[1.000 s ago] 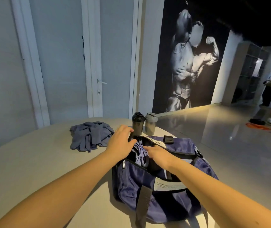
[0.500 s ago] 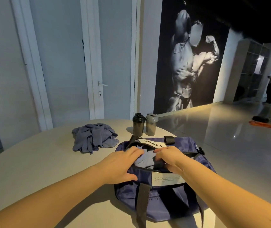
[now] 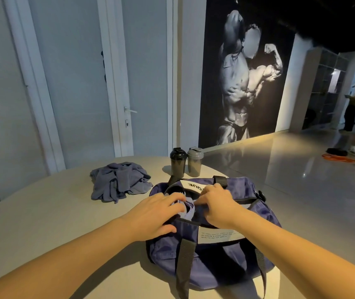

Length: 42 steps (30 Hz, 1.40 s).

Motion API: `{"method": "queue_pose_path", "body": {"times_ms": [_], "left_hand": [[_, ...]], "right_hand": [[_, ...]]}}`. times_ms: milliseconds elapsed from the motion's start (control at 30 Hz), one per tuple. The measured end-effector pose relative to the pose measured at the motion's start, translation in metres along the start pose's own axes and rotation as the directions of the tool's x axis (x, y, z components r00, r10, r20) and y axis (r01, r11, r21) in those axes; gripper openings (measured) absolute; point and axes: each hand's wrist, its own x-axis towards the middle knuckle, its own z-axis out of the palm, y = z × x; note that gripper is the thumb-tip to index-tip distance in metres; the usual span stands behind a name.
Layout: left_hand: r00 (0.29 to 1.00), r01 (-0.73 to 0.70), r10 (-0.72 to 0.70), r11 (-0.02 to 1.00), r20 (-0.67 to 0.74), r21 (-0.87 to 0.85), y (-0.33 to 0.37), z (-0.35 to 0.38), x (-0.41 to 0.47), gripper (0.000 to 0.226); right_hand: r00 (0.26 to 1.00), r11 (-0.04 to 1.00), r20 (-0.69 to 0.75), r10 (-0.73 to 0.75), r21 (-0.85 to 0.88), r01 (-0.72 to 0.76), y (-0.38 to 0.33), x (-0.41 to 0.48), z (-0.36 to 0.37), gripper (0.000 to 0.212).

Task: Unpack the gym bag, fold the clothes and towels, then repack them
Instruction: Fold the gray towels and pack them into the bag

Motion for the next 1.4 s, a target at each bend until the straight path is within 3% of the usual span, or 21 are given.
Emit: {"method": "queue_pose_path", "body": {"times_ms": [67, 133, 300, 433, 500, 567, 633, 700, 933, 1100, 1200, 1300, 1400], "left_hand": [[0.998, -0.032, 0.033, 0.999, -0.061, 0.021, -0.007, 0.004, -0.003, 0.029], [0.994, -0.066, 0.068, 0.997, -0.085, 0.026, -0.013, 0.011, -0.005, 0.026], [0.990, -0.047, 0.025, 0.986, -0.136, -0.161, -0.015, 0.016, -0.009, 0.020], [0.992, 0.032, -0.055, 0.980, -0.111, -0.196, -0.021, 0.020, -0.010, 0.025], [0.991, 0.064, -0.079, 0.989, -0.105, -0.137, -0.026, 0.022, -0.008, 0.036], [0.990, 0.086, -0.095, 0.993, -0.103, -0.085, -0.030, 0.024, -0.006, 0.046], [0.991, 0.089, -0.097, 0.992, -0.097, -0.085, -0.033, 0.024, -0.003, 0.050], [0.993, 0.062, -0.076, 0.987, -0.093, -0.150, -0.034, 0.025, -0.001, 0.045], [0.983, -0.028, -0.043, 0.928, -0.180, -0.372, -0.030, 0.023, -0.008, 0.016], [0.984, 0.104, -0.153, 0.911, -0.094, -0.399, -0.036, 0.038, -0.009, 0.021], [0.983, 0.144, -0.179, 0.899, -0.046, -0.413, -0.036, 0.041, -0.009, 0.012], [0.980, 0.125, -0.176, 0.904, -0.089, -0.408, -0.036, 0.045, -0.009, 0.021], [0.974, 0.149, -0.202, 0.912, -0.103, -0.381, -0.034, 0.047, -0.012, 0.030]], "right_hand": [[0.997, 0.942, 0.044, -0.064, 0.332, 0.045, -0.006, -0.001, -0.003, 0.051], [0.991, 0.852, 0.118, -0.065, 0.524, -0.007, -0.012, 0.000, -0.003, 0.057], [0.946, 0.767, 0.310, -0.091, 0.628, -0.132, -0.021, 0.023, 0.007, 0.049], [0.947, 0.727, 0.283, -0.151, 0.681, -0.088, -0.014, 0.026, 0.003, 0.054], [0.978, 0.794, 0.154, -0.143, 0.608, 0.020, -0.006, 0.027, -0.002, 0.049], [0.974, 0.927, 0.046, -0.221, 0.321, 0.195, 0.002, 0.031, -0.003, 0.043], [0.949, 0.956, 0.127, -0.290, 0.084, 0.281, 0.003, 0.035, -0.003, 0.044], [0.934, 0.961, 0.234, -0.270, 0.012, 0.275, -0.002, 0.040, -0.003, 0.046], [0.898, 0.989, 0.419, -0.136, 0.003, 0.149, -0.027, 0.065, 0.014, 0.050], [0.847, 0.988, 0.510, -0.150, 0.057, 0.140, -0.031, 0.074, 0.009, 0.048], [0.823, 0.959, 0.523, -0.221, 0.268, 0.088, -0.025, 0.077, -0.001, 0.046], [0.861, 0.886, 0.479, -0.170, 0.457, -0.080, -0.018, 0.077, -0.002, 0.057], [0.849, 0.931, 0.507, -0.146, 0.360, -0.055, -0.020, 0.075, 0.006, 0.052]]}}
